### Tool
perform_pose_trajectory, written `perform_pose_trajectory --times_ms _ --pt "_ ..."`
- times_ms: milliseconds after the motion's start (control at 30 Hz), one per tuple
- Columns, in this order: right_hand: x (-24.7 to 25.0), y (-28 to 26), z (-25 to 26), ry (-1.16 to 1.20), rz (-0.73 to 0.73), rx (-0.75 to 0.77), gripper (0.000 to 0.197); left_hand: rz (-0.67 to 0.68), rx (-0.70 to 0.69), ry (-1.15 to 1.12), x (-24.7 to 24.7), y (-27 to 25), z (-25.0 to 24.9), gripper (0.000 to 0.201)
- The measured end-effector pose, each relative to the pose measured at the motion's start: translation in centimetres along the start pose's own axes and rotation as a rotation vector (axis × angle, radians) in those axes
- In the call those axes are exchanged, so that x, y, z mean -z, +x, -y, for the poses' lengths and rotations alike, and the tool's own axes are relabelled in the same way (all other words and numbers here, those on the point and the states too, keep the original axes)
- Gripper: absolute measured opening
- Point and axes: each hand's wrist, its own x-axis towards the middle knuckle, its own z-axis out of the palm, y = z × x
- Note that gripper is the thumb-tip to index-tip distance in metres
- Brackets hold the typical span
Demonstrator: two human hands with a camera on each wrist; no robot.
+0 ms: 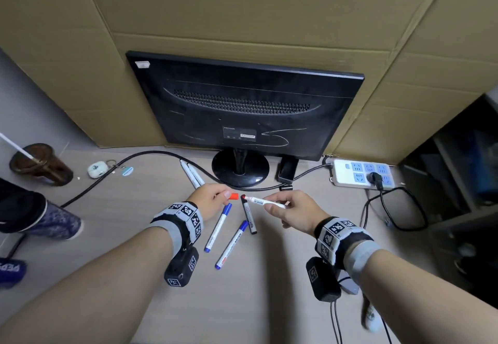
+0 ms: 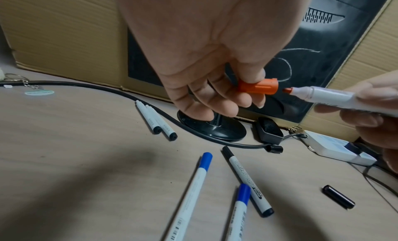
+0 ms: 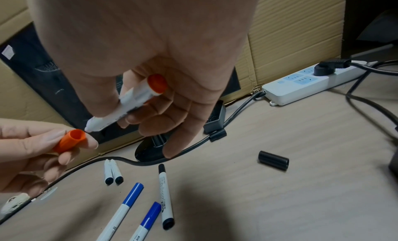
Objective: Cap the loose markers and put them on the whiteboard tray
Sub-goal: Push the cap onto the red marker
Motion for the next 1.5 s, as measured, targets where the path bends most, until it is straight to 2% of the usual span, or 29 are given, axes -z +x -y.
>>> perform_pose_trajectory --times_ms 500,700,933,1233,1500 --pt "0.6 0.4 -0.4 0.018 0.024 0.019 0.016 0.065 -0.063 -0.017 -0.6 0.5 -1.6 0.024" --pt "1.3 0.3 -0.1 0.045 0.065 0.008 0.012 0.063 -0.073 -0.095 -0.4 0.6 -2.4 0.017" --pt "2.0 0.1 0.3 0.000 0.028 -0.024 0.004 0.063 -0.103 -0.100 -0.1 0.9 -3.8 0.014" --pt "2.7 -0.5 2.0 -0.129 0.049 -0.015 0.026 0.022 -0.127 -0.067 -0.6 1.4 -4.5 0.013" --pt "1.7 1.1 1.3 -0.138 0.027 -0.037 0.014 -0.013 -0.113 -0.101 -0.4 1.9 -3.9 0.015"
